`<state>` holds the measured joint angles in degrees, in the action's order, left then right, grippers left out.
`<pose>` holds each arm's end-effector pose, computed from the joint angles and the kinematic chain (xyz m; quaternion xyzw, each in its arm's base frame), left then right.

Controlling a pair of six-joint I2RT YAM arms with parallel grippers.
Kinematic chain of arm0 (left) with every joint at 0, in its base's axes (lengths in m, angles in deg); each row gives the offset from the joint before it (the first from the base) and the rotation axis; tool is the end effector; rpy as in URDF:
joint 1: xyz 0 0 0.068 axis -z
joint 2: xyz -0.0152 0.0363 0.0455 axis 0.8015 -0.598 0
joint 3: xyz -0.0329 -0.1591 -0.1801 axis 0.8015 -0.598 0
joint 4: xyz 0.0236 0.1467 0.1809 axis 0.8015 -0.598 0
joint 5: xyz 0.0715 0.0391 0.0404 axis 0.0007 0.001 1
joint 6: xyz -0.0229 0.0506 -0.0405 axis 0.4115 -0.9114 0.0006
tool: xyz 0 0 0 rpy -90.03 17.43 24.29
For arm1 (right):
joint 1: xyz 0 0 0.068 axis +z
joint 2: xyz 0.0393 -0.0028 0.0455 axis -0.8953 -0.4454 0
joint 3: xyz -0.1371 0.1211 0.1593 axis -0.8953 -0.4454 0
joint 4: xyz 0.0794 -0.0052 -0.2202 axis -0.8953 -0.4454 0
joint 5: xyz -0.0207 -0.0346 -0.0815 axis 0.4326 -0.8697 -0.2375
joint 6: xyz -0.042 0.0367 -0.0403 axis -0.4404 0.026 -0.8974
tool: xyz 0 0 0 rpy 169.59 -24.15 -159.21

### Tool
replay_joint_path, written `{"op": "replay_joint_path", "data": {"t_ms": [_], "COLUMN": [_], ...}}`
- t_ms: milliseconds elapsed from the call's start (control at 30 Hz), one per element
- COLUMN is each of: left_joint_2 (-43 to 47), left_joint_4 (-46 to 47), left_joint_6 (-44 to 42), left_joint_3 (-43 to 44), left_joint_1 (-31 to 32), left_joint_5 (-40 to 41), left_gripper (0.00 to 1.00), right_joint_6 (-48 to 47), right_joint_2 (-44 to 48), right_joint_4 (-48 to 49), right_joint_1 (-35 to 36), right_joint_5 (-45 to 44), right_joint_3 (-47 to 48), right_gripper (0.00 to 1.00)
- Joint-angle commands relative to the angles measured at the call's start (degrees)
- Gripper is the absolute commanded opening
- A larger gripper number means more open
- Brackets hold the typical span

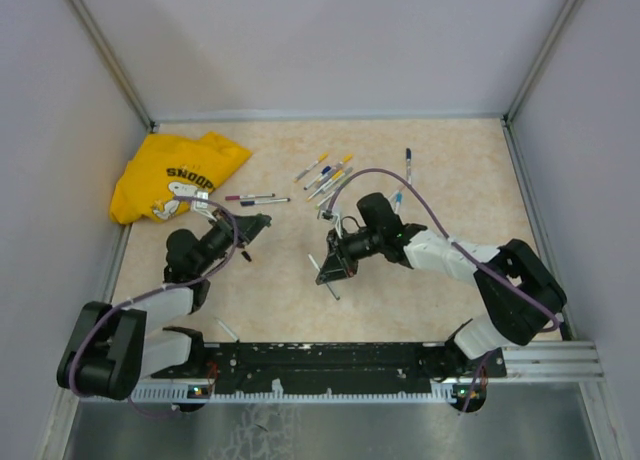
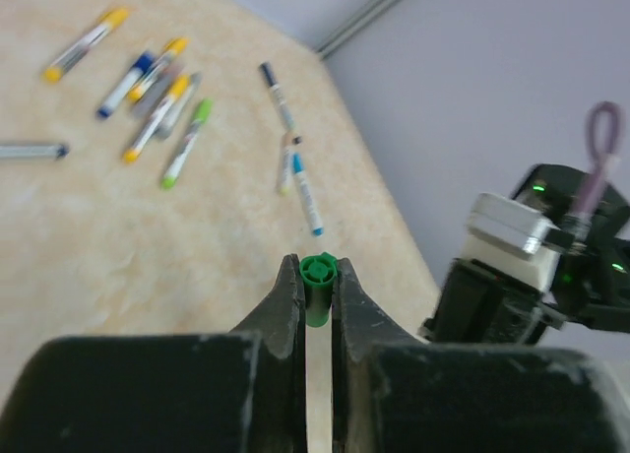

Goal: Open the pen caps
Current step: Open the pen cap from the pen, then place the pen cap at the center of the board.

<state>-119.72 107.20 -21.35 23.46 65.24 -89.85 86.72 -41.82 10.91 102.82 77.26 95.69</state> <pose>0.2122 -0.0723 0.2032 -0.0268 0.6455 -0.5265 0.5527 0.1910 0.2148 0.1810 -0.4108 0.7160 0.5326 0.1871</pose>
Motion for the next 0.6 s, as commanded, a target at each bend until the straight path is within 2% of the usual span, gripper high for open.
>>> {"op": "replay_joint_path", "data": {"t_ms": [0,100,200,300,567], "left_joint_2": [3.78,5.43,5.04,2.23,-6.09], "left_joint_4": [-33.54,-45.87,-52.61,-55.92,-57.4], "left_joint_6": [-6.12,-5.8,-5.07,-4.38,-5.0], "left_joint_3": [2.23,5.34,8.2,10.86,15.07], "left_joint_1": [0.14,1.03,2.43,2.97,4.09], "left_joint_5": [8.7,15.92,21.75,23.07,21.53], "left_gripper": [0.0,0.0,0.0,0.0,0.01], "right_joint_6": [-2.45,-2.59,-2.67,-2.76,-2.86], "right_joint_2": [-0.15,-0.34,-0.55,-0.81,-0.92], "right_joint_4": [-1.98,-2.14,-2.22,-2.33,-2.51], "right_joint_1": [0.46,0.5,0.46,0.46,0.46], "right_joint_5": [-3.0,-3.8,-4.25,-4.71,-5.44], "right_joint_3": [3.36,3.36,3.44,3.45,3.55], "right_gripper": [0.0,0.0,0.0,0.0,0.0]}}
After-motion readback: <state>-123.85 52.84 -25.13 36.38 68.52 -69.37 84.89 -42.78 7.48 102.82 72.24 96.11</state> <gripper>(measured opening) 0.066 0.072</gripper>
